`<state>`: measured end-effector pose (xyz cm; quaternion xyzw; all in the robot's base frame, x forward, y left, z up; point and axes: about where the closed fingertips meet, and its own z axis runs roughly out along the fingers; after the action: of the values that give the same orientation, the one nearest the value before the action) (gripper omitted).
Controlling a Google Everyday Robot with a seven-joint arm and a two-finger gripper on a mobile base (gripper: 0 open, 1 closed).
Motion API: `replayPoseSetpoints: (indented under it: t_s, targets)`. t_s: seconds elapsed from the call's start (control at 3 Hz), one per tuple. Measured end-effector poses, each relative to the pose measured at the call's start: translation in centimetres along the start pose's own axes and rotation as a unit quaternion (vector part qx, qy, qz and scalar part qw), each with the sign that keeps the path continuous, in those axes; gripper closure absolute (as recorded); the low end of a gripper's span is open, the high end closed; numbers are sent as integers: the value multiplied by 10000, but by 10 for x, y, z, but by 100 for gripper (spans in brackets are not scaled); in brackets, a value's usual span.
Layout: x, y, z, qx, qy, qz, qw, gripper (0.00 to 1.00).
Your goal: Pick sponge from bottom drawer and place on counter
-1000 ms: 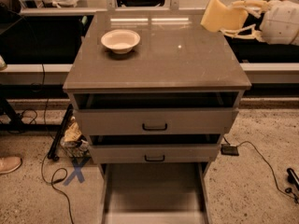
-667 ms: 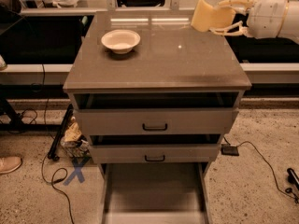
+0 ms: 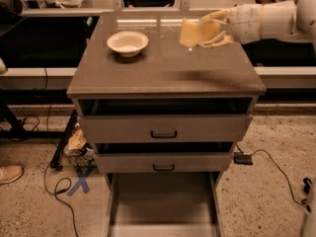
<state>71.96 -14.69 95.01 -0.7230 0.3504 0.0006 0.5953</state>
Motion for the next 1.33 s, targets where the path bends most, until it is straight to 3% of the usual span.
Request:
replayPoseSetpoints:
  t_s: [0.33,0.67,1.0,1.33]
  targets:
    - [5,20,34,-503,-28,94,9987,83]
    - [7,38,60,-883,-107,189,9959,59]
    - [9,52,74,-1109,-167,313,9932,36]
    - [9,56,78,-1170,-180,387,9922,12]
